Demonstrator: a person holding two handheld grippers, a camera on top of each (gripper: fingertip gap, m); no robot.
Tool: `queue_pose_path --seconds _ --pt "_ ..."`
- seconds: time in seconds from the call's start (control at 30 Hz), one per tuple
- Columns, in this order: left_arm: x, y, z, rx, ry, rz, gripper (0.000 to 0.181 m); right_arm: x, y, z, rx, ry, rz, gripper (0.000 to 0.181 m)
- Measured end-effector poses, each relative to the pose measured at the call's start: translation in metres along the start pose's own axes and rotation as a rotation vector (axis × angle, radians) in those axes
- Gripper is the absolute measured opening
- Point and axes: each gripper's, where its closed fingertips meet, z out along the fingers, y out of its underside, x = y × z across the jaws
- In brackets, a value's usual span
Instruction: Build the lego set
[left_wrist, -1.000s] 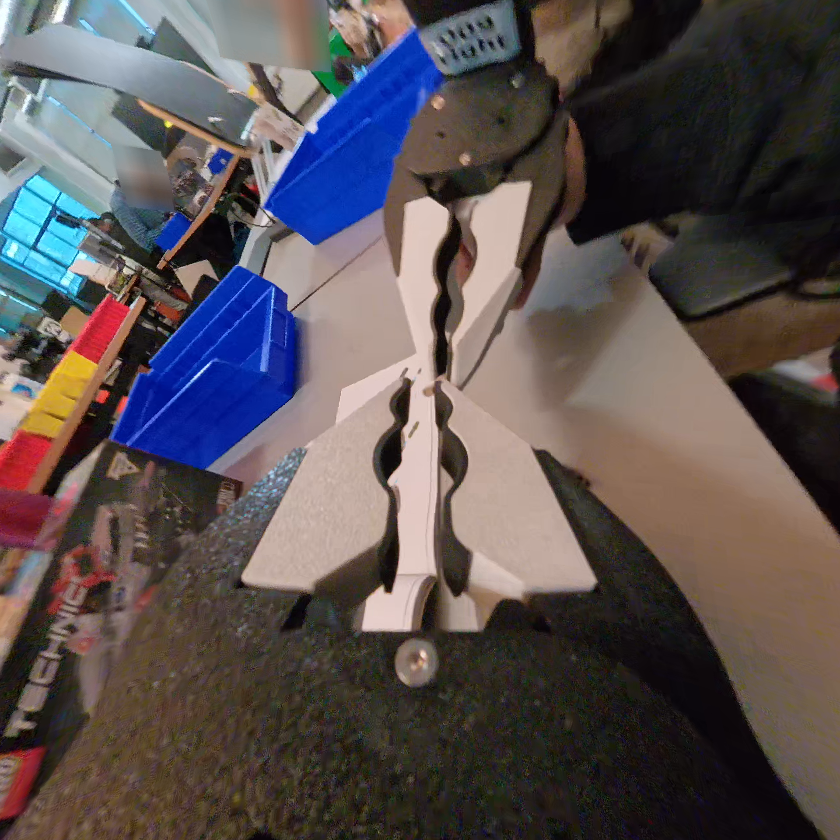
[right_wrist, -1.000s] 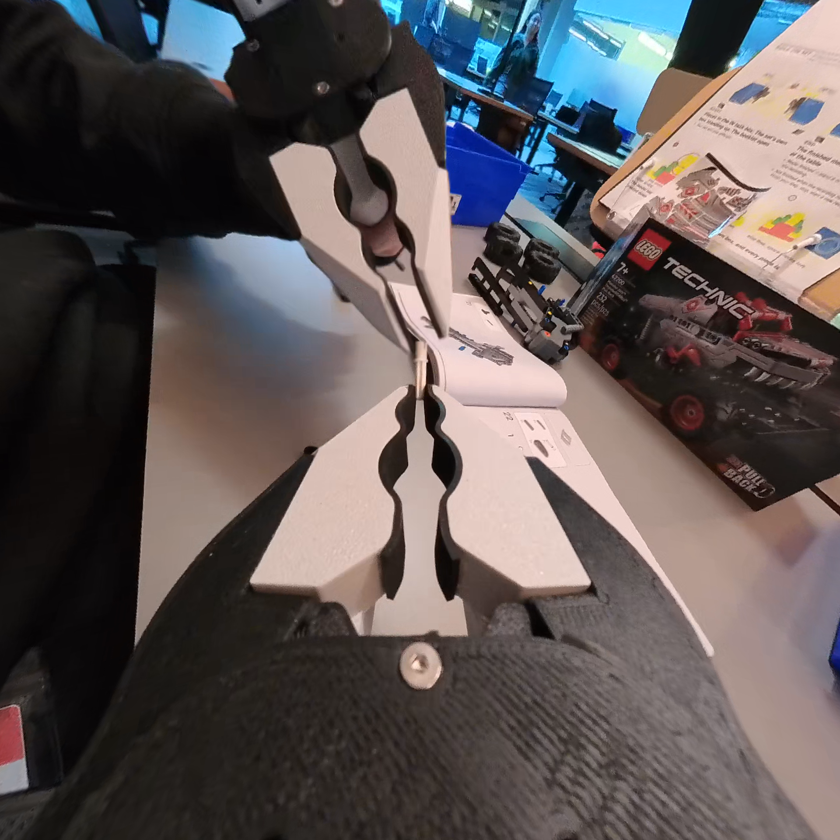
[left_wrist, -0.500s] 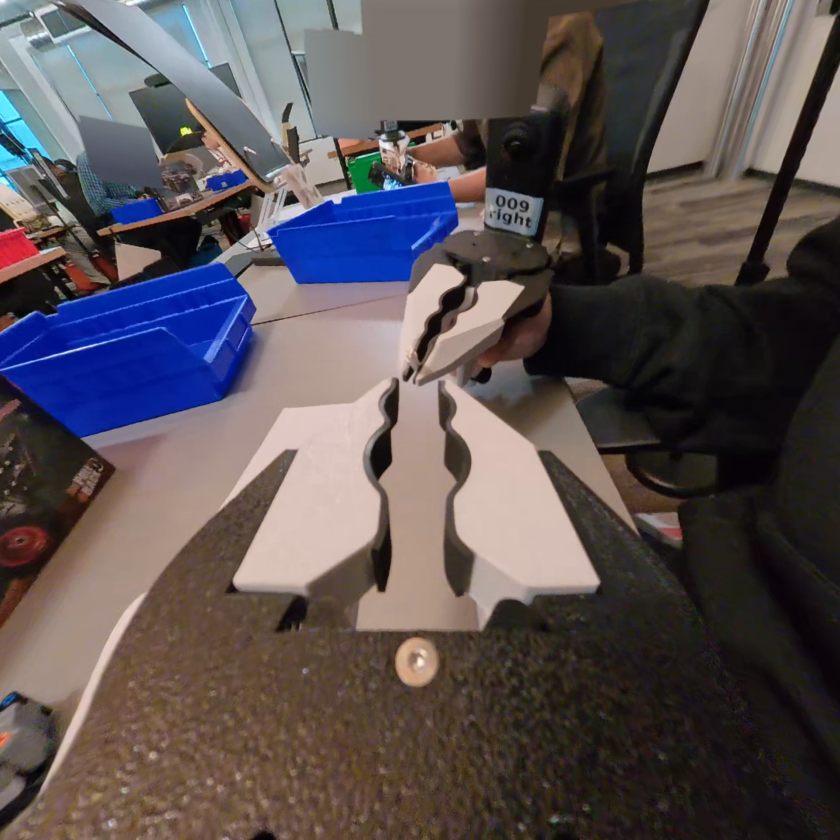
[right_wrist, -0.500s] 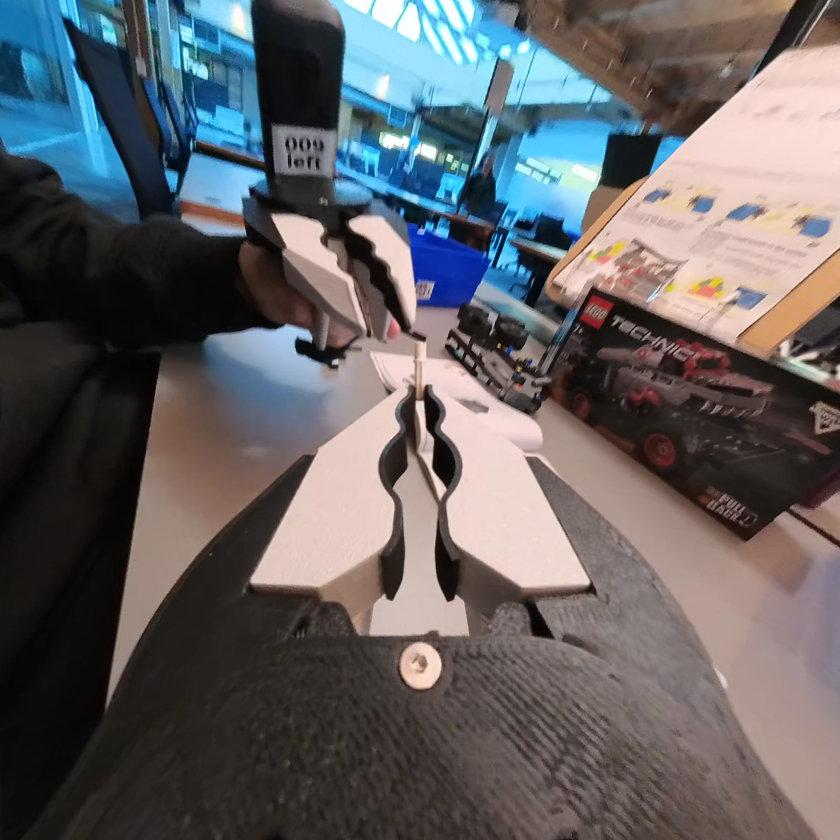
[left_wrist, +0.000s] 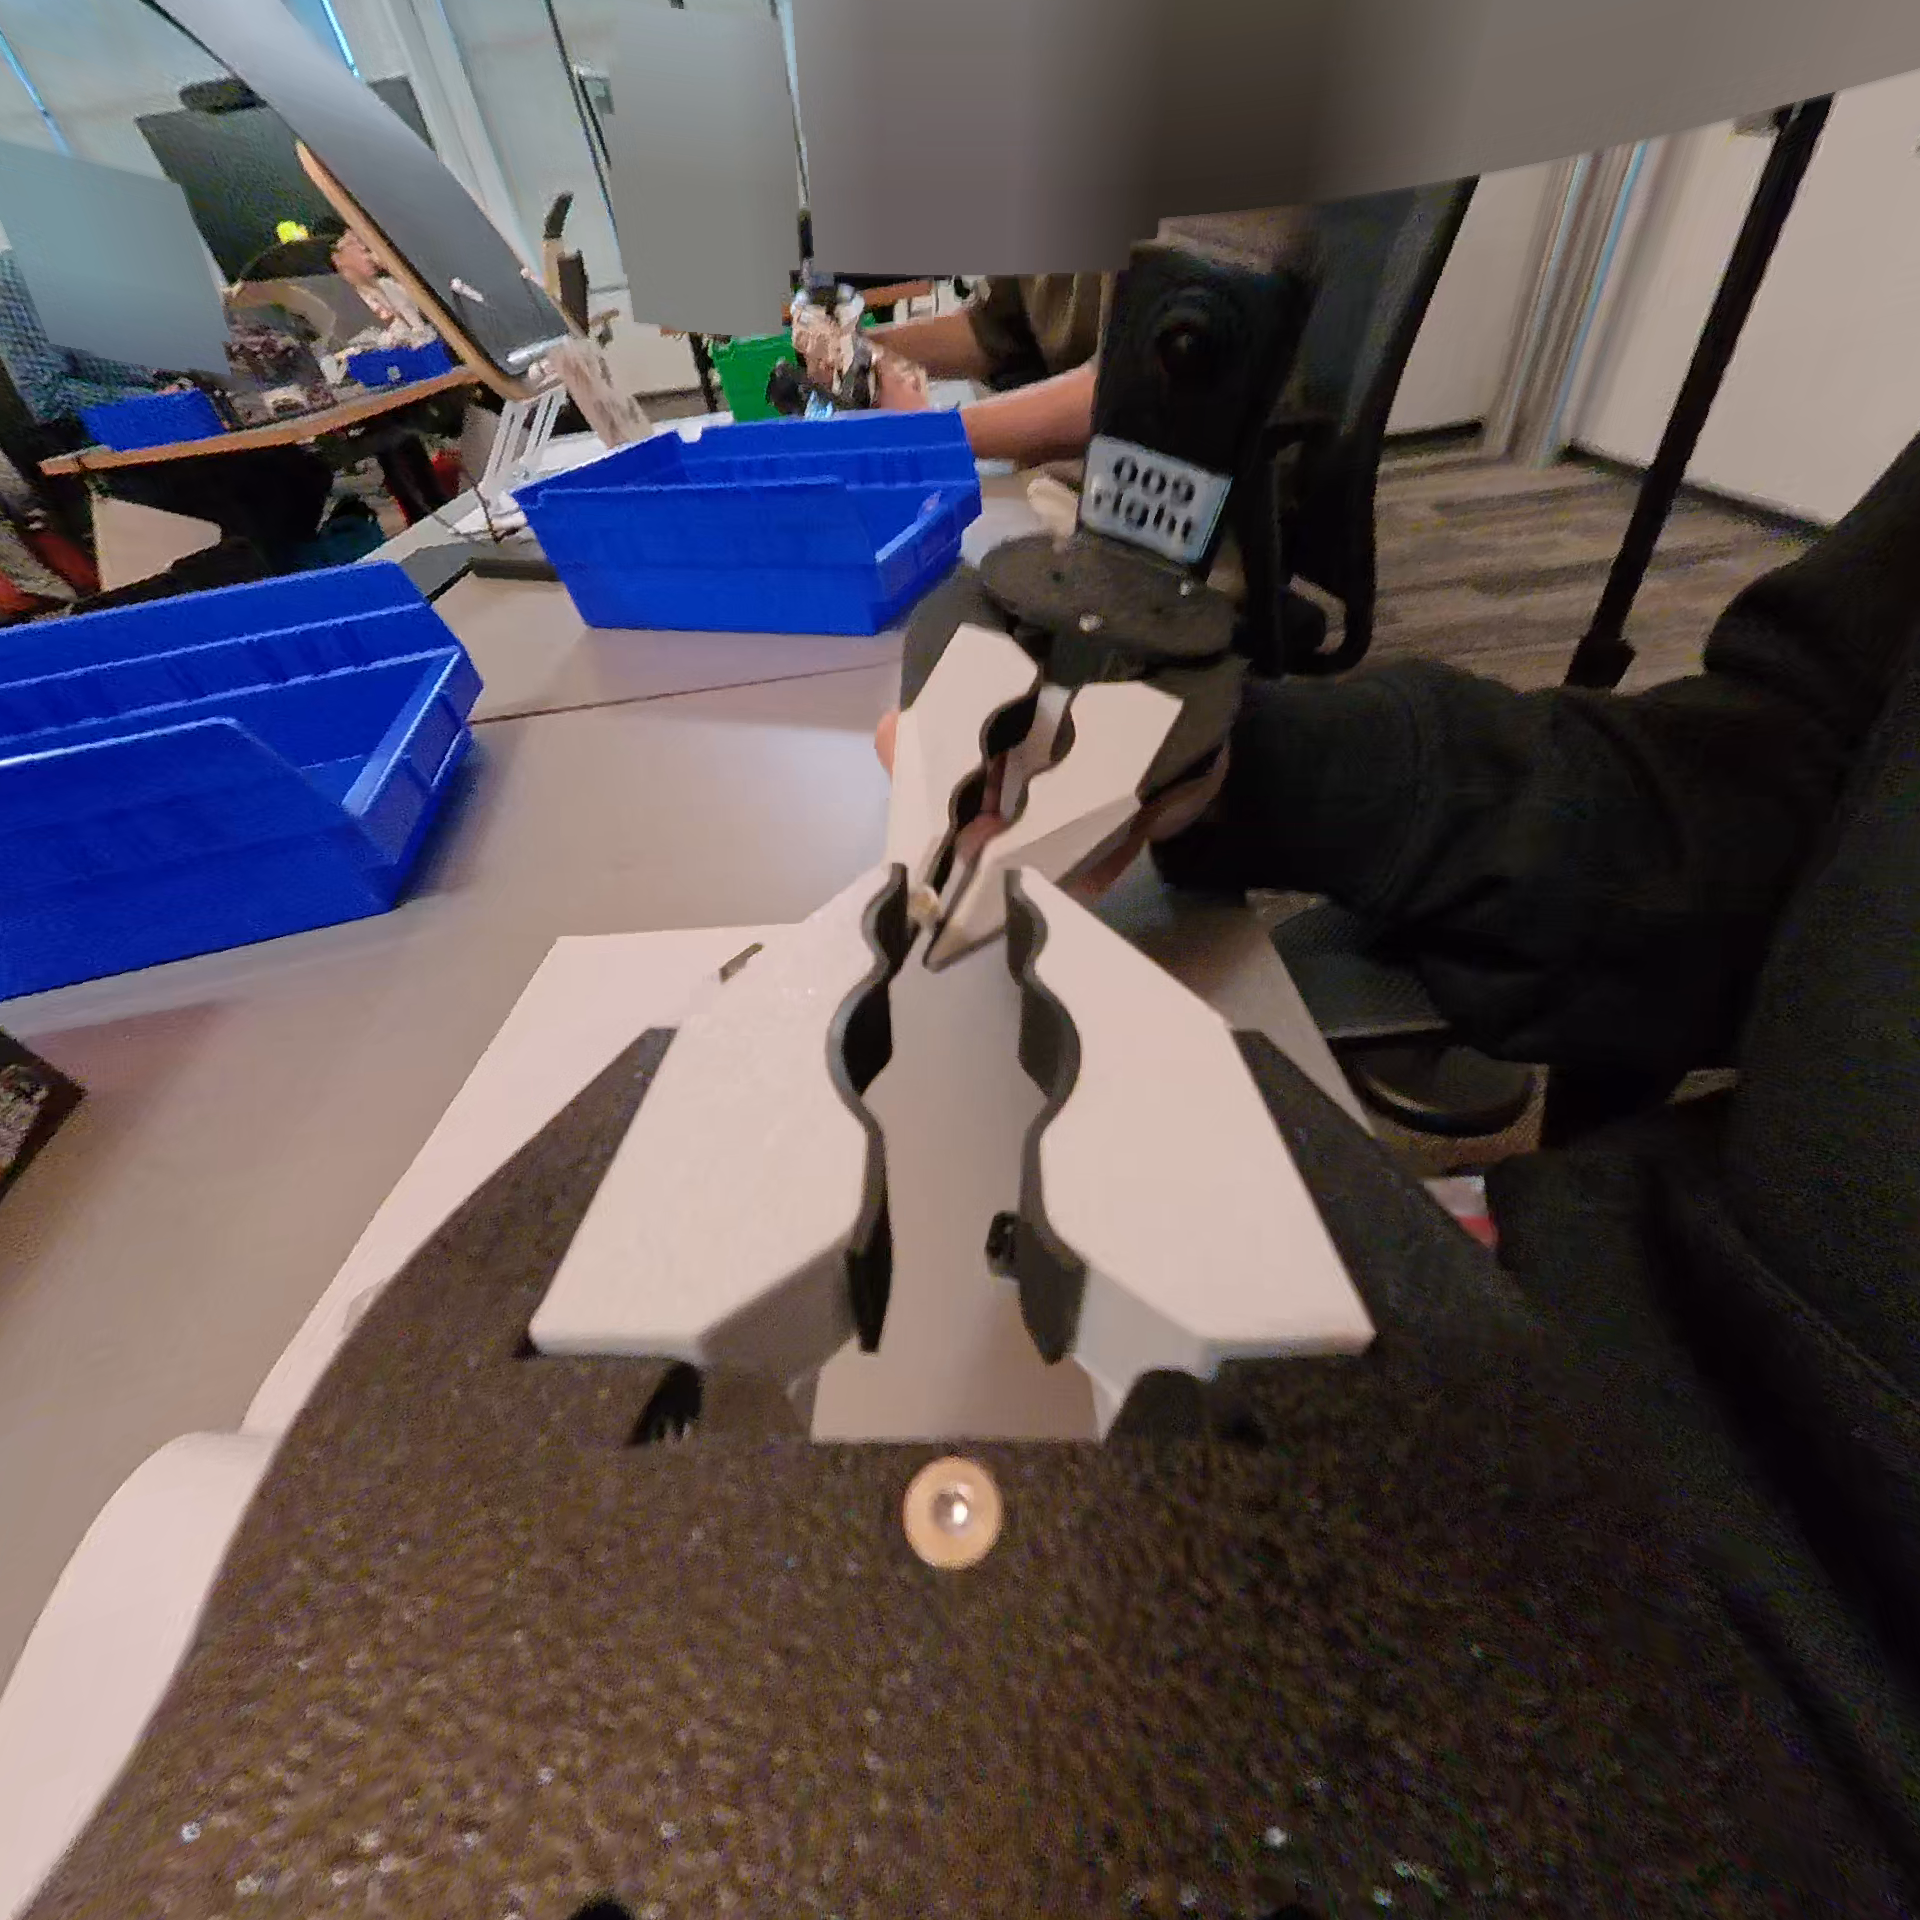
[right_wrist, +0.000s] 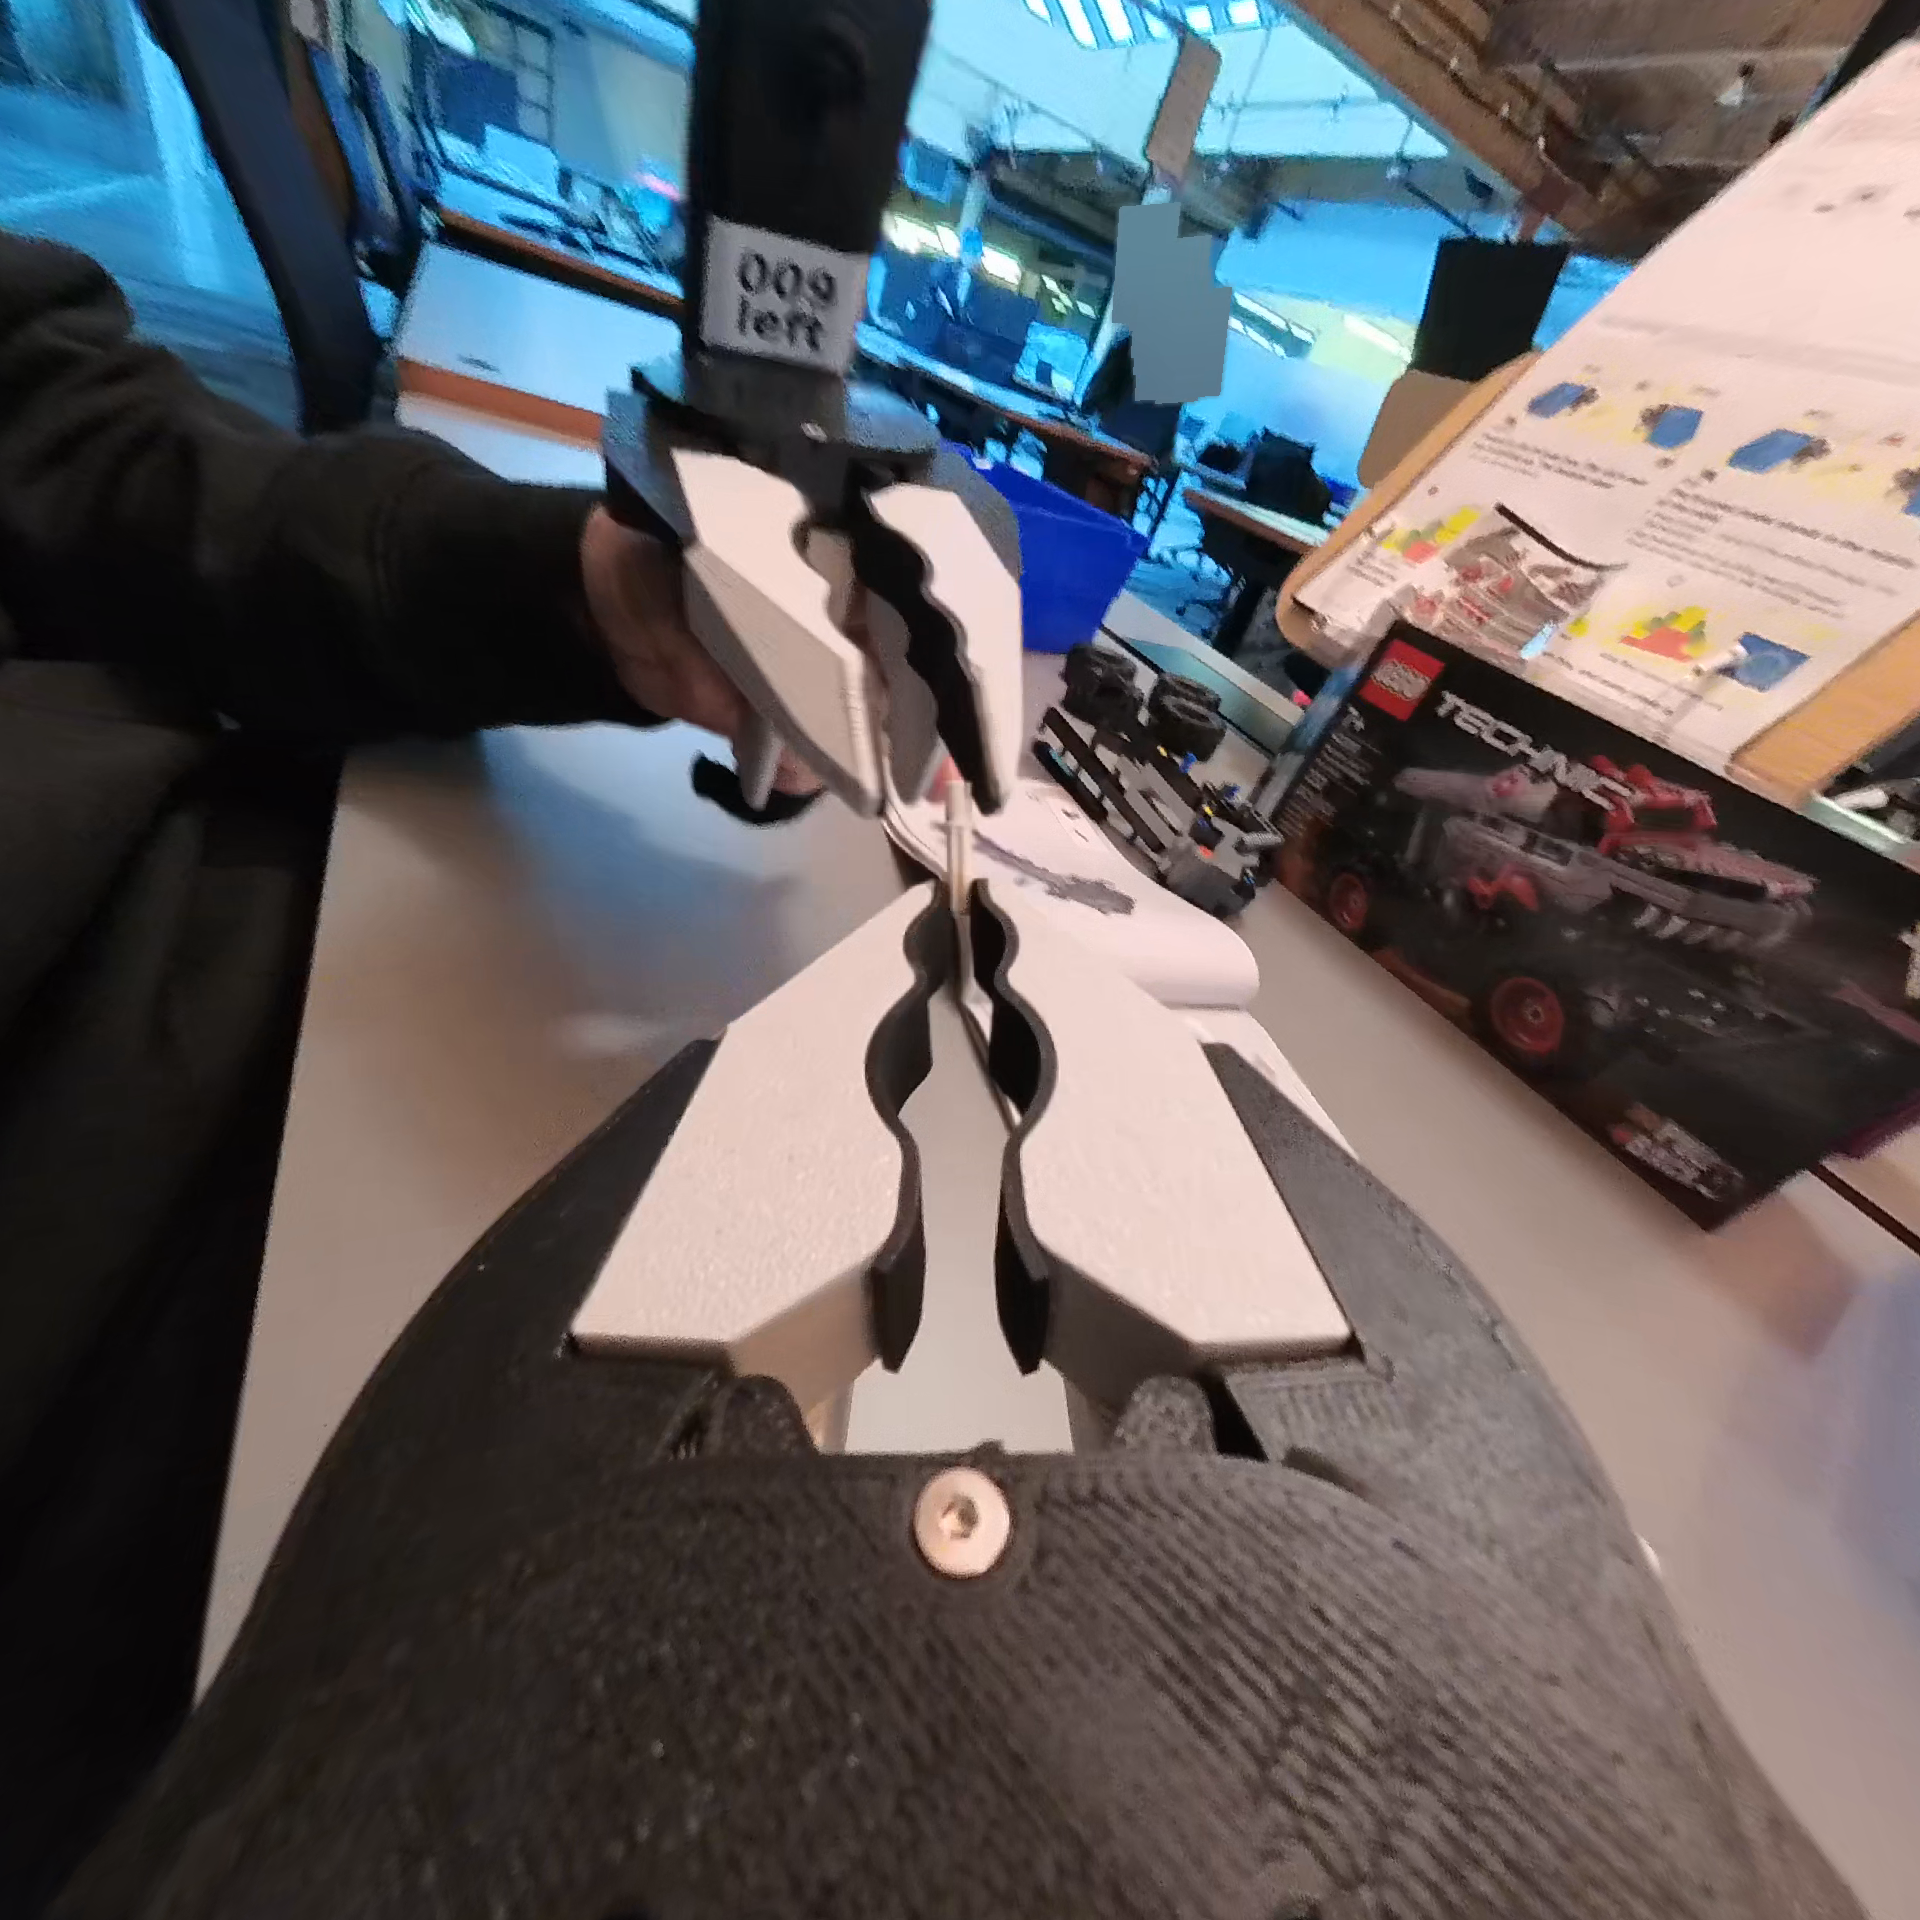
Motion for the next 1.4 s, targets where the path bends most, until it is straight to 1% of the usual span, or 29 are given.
queue_pose_path --seconds 0.03,0.1,0.17,0.23,0.33,0.4,0.43,0.5,0.57,0.6,0.63,0.7,0.73,0.8,0.83,0.87,0.9,0.97,1.03,1.13,1.2,1.27,1.4 --pt "-0.001 0.004 -0.002 -0.029 -0.008 0.017 0.021 0.005 0.005 -0.004 -0.030 0.026 -0.006 0.001" --pt "0.001 0.017 -0.008 -0.120 0.005 0.071 0.023 0.021 0.013 -0.015 -0.075 0.117 -0.017 0.001" --pt "0.011 0.044 -0.015 -0.293 0.067 0.110 0.030 0.036 0.015 -0.028 -0.090 0.197 -0.013 0.001" --pt "0.014 0.072 -0.017 -0.466 0.074 0.086 0.046 0.047 0.014 -0.037 -0.084 0.260 -0.009 0.001" --pt "0.029 0.097 -0.012 -0.585 0.122 0.087 0.060 0.051 0.016 -0.043 -0.086 0.287 -0.008 0.001" --pt "0.028 0.110 -0.009 -0.634 0.118 0.096 0.061 0.052 0.018 -0.044 -0.081 0.288 0.004 0.001" --pt "0.028 0.113 -0.005 -0.632 0.116 0.079 0.061 0.053 0.017 -0.044 -0.072 0.292 0.010 0.001" --pt "0.027 0.110 0.002 -0.592 0.115 0.024 0.058 0.054 0.017 -0.043 -0.058 0.293 0.020 0.001" --pt "0.027 0.114 0.004 -0.612 0.125 -0.002 0.041 0.053 0.018 -0.043 -0.065 0.292 0.016 0.001" --pt "0.025 0.114 0.004 -0.618 0.123 -0.022 0.029 0.053 0.019 -0.042 -0.072 0.291 0.016 0.001" --pt "0.022 0.115 0.005 -0.622 0.108 -0.035 0.026 0.053 0.019 -0.042 -0.074 0.294 0.012 0.001" --pt "0.017 0.116 0.003 -0.624 0.086 -0.039 0.003 0.053 0.018 -0.042 -0.066 0.295 0.012 0.001" --pt "0.013 0.116 0.001 -0.621 0.070 -0.038 0.000 0.054 0.018 -0.042 -0.064 0.299 0.014 0.001" --pt "0.006 0.114 -0.002 -0.607 0.036 -0.051 0.000 0.055 0.019 -0.044 -0.064 0.307 0.018 0.001" --pt "0.005 0.113 -0.005 -0.602 0.029 -0.053 0.003 0.055 0.021 -0.044 -0.065 0.304 0.023 0.001" --pt "0.001 0.112 -0.009 -0.604 0.005 -0.051 0.012 0.056 0.022 -0.045 -0.065 0.308 0.024 0.001" --pt "-0.004 0.111 -0.014 -0.618 -0.033 -0.051 0.017 0.057 0.021 -0.045 -0.060 0.313 0.023 0.001" --pt "-0.008 0.110 -0.026 -0.649 -0.082 -0.061 0.020 0.055 0.020 -0.045 -0.057 0.305 0.028 0.001" --pt "-0.004 0.111 -0.036 -0.691 -0.101 -0.099 0.031 0.054 0.018 -0.045 -0.049 0.303 0.022 0.001" --pt "-0.001 0.115 -0.048 -0.752 -0.177 -0.150 0.043 0.052 0.017 -0.042 -0.045 0.291 0.020 0.001" --pt "0.001 0.117 -0.052 -0.761 -0.221 -0.199 0.044 0.051 0.018 -0.042 -0.045 0.288 0.021 0.001" --pt "0.005 0.122 -0.053 -0.784 -0.228 -0.231 0.043 0.050 0.018 -0.042 -0.041 0.282 0.024 0.001" --pt "0.001 0.127 -0.051 -0.793 -0.235 -0.221 0.025 0.048 0.016 -0.041 -0.032 0.272 0.024 0.001"
